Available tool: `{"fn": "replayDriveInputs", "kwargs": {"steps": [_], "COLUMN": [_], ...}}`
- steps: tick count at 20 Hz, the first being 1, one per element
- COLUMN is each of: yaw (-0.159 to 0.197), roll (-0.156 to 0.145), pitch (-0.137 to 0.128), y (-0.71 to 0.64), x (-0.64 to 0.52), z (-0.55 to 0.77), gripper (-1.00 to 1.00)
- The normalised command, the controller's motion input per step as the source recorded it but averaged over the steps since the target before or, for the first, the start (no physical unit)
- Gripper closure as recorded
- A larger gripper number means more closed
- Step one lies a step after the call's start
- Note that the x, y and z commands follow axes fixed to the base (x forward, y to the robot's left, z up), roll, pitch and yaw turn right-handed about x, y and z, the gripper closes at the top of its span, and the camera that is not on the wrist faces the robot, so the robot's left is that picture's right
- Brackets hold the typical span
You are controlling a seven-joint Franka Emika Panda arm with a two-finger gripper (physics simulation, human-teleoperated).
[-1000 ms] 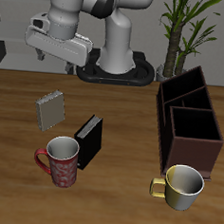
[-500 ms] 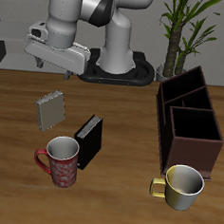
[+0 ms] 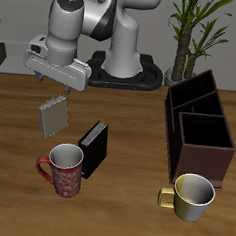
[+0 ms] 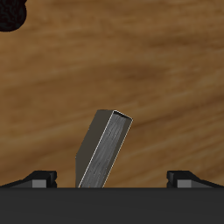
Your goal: Place the yellow book into the left desk caddy's back compartment
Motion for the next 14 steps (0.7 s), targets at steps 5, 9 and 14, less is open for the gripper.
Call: {"fn": "replayDriveInputs", "kwargs": {"steps": [5,9,14], "yaw": [-0.022,0.001,-0.028], "roll": [-0.006,-0.008,-0.013], "pitch": [0.042,0.038,0.032], "y": [-0.05,-0.03,-0.09], "x": [-0.10,-0.03,-0.05], "z": [-0.39,-0.31,-0.29], "gripper": [-1.00,-1.00,-1.00]}}
